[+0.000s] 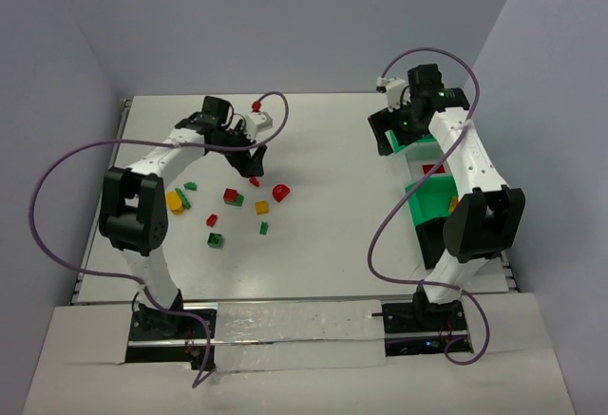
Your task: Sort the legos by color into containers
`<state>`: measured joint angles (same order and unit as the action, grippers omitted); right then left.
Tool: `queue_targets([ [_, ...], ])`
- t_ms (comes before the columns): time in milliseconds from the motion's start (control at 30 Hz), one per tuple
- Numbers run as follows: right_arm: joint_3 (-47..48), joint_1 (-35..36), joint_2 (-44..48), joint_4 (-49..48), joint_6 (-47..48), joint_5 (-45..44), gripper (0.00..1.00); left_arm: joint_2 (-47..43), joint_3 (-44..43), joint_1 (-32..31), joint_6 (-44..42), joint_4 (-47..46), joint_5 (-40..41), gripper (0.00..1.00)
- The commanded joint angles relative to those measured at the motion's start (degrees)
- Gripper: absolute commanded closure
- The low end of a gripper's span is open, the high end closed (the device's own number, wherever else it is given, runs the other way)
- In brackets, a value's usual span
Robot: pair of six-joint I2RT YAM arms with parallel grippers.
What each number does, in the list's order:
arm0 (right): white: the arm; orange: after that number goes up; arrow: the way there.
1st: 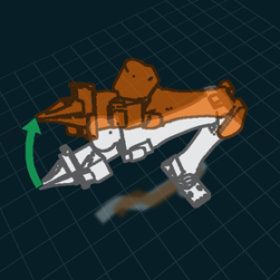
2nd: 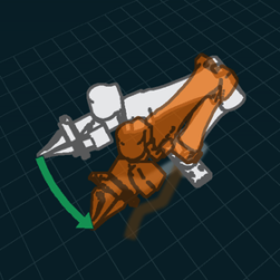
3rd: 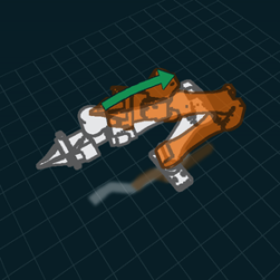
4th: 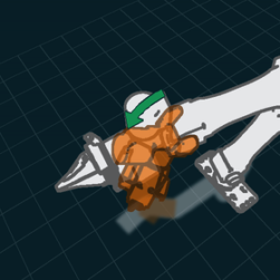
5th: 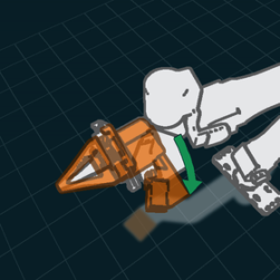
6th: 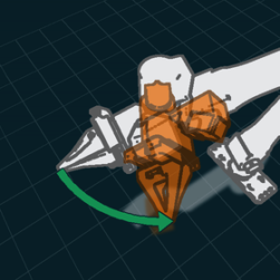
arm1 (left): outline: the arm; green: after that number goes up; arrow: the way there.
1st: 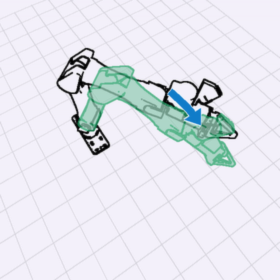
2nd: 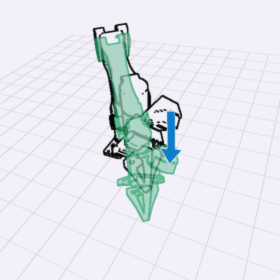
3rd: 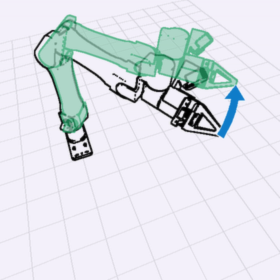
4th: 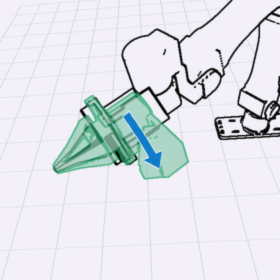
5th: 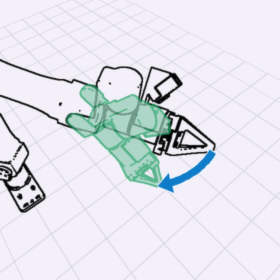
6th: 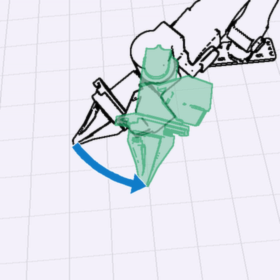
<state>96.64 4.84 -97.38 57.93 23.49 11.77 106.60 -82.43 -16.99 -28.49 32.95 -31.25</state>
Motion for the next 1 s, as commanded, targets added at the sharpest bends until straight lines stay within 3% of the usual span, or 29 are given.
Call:
queue_targets([
  [0, 4.60, 0.70, -1.05, -1.07, -3.09, 2.21, 0.00, 0.36, -3.43, 0.46, 5.36, 2.90, 6.88, 0.20],
  [233, 2.67, 1.03, -0.67, -1.92, -3.45, 2.51, 0.00, -8.65, 7.33, 0.40, 9.88, 3.98, 16.81, 0.21],
  [433, 2.13, 1.32, -0.29, -1.77, -3.34, 2.65, 0.00, -7.20, 5.53, -0.15, 16.87, 3.92, 23.79, 0.22],
  [967, -0.10, 1.35, 1.67, -2.07, -3.42, 2.30, 0.00, -5.00, 7.28, -0.15, 20.93, 10.26, 23.95, 0.32],
])
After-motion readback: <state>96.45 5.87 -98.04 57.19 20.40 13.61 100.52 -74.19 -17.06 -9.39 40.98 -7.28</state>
